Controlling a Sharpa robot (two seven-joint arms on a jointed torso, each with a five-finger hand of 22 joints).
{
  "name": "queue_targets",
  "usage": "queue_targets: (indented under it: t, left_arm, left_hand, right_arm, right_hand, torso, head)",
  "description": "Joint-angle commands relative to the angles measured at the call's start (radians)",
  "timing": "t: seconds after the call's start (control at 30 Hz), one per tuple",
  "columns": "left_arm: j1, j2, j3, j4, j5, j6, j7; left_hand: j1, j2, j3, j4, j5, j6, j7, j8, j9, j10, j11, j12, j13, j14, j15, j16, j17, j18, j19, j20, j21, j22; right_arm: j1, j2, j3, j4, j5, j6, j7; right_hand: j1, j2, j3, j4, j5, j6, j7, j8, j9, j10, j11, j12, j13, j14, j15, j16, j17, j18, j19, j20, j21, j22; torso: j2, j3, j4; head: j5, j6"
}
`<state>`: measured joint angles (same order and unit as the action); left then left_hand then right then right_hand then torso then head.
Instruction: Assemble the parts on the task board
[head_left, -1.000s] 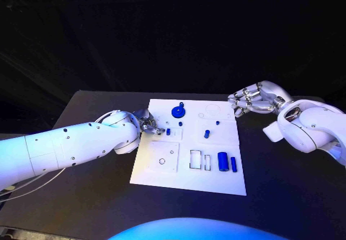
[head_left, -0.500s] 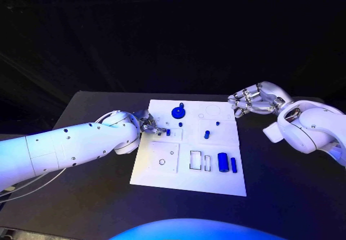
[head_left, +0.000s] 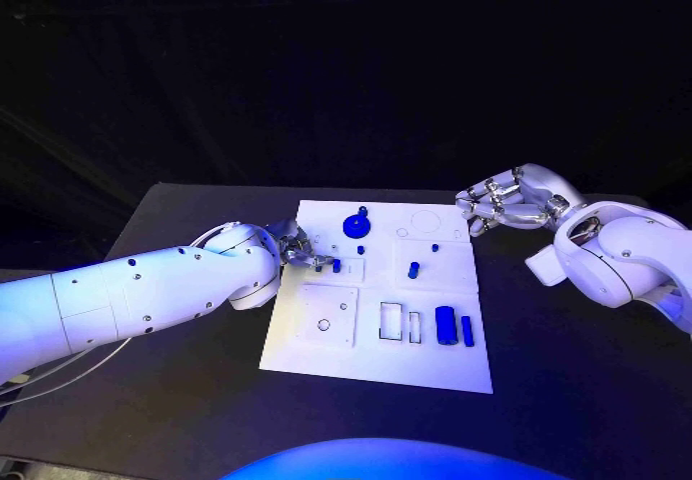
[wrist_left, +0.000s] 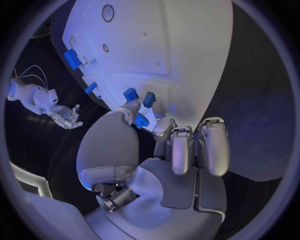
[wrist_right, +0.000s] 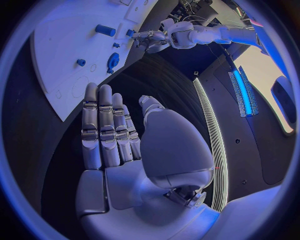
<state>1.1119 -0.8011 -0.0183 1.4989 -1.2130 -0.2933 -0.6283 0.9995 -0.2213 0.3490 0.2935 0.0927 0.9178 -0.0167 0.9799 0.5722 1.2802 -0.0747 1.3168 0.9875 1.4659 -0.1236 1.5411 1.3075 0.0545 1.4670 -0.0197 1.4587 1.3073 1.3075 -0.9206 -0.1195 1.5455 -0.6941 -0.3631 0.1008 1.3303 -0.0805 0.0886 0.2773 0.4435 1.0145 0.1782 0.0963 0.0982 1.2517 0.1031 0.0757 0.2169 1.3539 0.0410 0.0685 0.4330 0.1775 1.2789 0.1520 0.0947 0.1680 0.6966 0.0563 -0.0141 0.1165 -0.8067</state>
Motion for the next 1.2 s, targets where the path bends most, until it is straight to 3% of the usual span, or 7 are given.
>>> queue_targets:
  t: [0.03,0.8,0.9,0.97,1.03,1.1,1.2]
  left_arm:
    - [0.001,0.0,0.001,0.0,-0.003,-0.002,0.0]
    - [0.008,-0.023,0.031,0.023,0.074,-0.073,0.063]
    - [0.011,-0.026,0.033,0.017,0.106,-0.11,0.112]
    - [0.015,-0.026,0.034,0.009,0.153,-0.146,0.19]
    - [0.017,-0.024,0.034,0.005,0.185,-0.16,0.278]
    - [0.019,-0.018,0.035,0.003,0.198,-0.157,0.375]
    - [0.02,-0.006,0.035,0.0,0.156,-0.129,0.494]
  left_hand:
    - [0.001,0.009,-0.009,0.0,0.005,-0.002,-0.004,0.007,0.003,0.001,-0.005,0.004,-0.001,0.096,-0.006,0.004,0.238,-0.017,0.041,-0.007,0.002,0.115]
    - [-0.065,0.029,-0.042,0.002,0.008,-0.041,0.008,-0.011,0.025,-0.054,0.006,-0.031,-0.074,0.096,0.002,0.002,0.236,-0.008,0.025,-0.003,-0.027,0.079]
    - [-0.035,0.042,0.022,-0.001,0.006,-0.102,0.035,-0.055,0.013,-0.172,0.03,-0.109,-0.225,0.089,0.02,-0.015,0.219,0.012,-0.016,0.01,-0.097,-0.005]
    - [0.038,0.042,0.076,-0.006,0.003,-0.162,0.076,-0.111,-0.02,-0.331,0.065,-0.208,-0.387,0.062,0.054,-0.071,0.168,0.051,-0.11,0.034,-0.256,-0.188]
    - [0.132,0.045,0.122,-0.039,0.0,-0.196,0.101,-0.146,-0.046,-0.382,0.087,-0.234,-0.403,0.007,0.072,-0.185,0.064,0.074,-0.164,0.047,-0.353,-0.289]
    - [0.261,0.04,0.199,-0.095,0.003,-0.228,0.13,-0.199,-0.088,-0.45,0.12,-0.293,-0.439,-0.117,0.092,-0.398,-0.121,0.117,-0.304,0.069,-0.583,-0.525]
    - [0.38,0.026,0.284,-0.163,0.003,-0.231,0.163,-0.261,-0.14,-0.492,0.142,-0.373,-0.495,-0.233,0.116,-0.569,-0.267,0.123,-0.351,0.09,-0.662,-0.585]
  right_arm:
    - [0.0,0.0,0.0,0.0,-0.002,0.007,0.004]
    - [-0.001,0.005,0.0,-0.004,-0.002,0.008,0.005]
    - [-0.001,0.005,0.0,-0.005,-0.002,0.007,0.005]
    - [-0.001,0.006,0.0,-0.006,-0.002,0.007,0.005]
    - [-0.001,0.006,0.0,-0.007,-0.002,0.008,0.006]
    - [-0.002,0.007,0.0,-0.009,-0.006,0.007,0.007]
    - [-0.003,0.009,0.0,-0.011,-0.013,0.007,0.008]
  right_hand:
    - [-0.008,0.001,-0.007,0.002,0.006,-0.005,0.0,-0.004,0.001,-0.002,0.003,0.004,0.001,-0.004,0.006,-0.002,-0.001,0.006,0.003,0.001,-0.004,-0.001]
    - [-0.009,0.001,-0.007,0.001,0.006,-0.005,0.0,-0.005,0.001,-0.002,0.003,0.004,0.002,-0.004,0.006,-0.002,-0.001,0.006,0.002,0.001,-0.004,-0.001]
    - [-0.009,0.001,-0.007,0.001,0.006,-0.005,0.0,-0.005,0.001,-0.003,0.003,0.004,0.002,-0.004,0.006,-0.002,-0.001,0.006,0.002,0.001,-0.004,-0.001]
    - [-0.009,0.001,-0.007,0.001,0.006,-0.005,0.0,-0.005,0.001,-0.003,0.003,0.004,0.002,-0.004,0.006,-0.002,-0.001,0.006,0.002,0.001,-0.004,-0.002]
    - [-0.009,0.001,-0.007,0.001,0.006,-0.005,0.0,-0.005,0.001,-0.003,0.003,0.004,0.002,-0.004,0.006,-0.002,-0.001,0.006,0.002,0.001,-0.004,-0.002]
    - [-0.008,0.002,-0.007,0.0,0.007,-0.005,-0.001,-0.005,0.001,-0.003,0.002,0.004,0.002,-0.005,0.006,-0.002,-0.001,0.006,0.002,0.001,-0.004,-0.002]
    - [-0.005,0.003,-0.005,-0.002,0.008,-0.006,-0.001,-0.004,0.001,-0.004,0.002,0.004,0.002,-0.005,0.005,-0.002,-0.001,0.007,0.002,0.001,-0.005,-0.003]
  torso:
    - [0.0,-0.0003,0.0001]
    - [0.0,-0.0006,-0.001]
    - [-0.001,0.0001,-0.0007]
    - [0.0,-0.0002,-0.0006]
    - [-0.001,-0.0005,-0.0003]
    - [-0.001,-0.0017,-0.0002]
    - [0.0,-0.0022,-0.0006]
  head:
    - [0.0,0.0]
    - [0.004,0.006]
    - [0.001,0.009]
    - [0.001,0.01]
    - [0.002,0.014]
    - [0.002,0.018]
    - [-0.003,0.028]
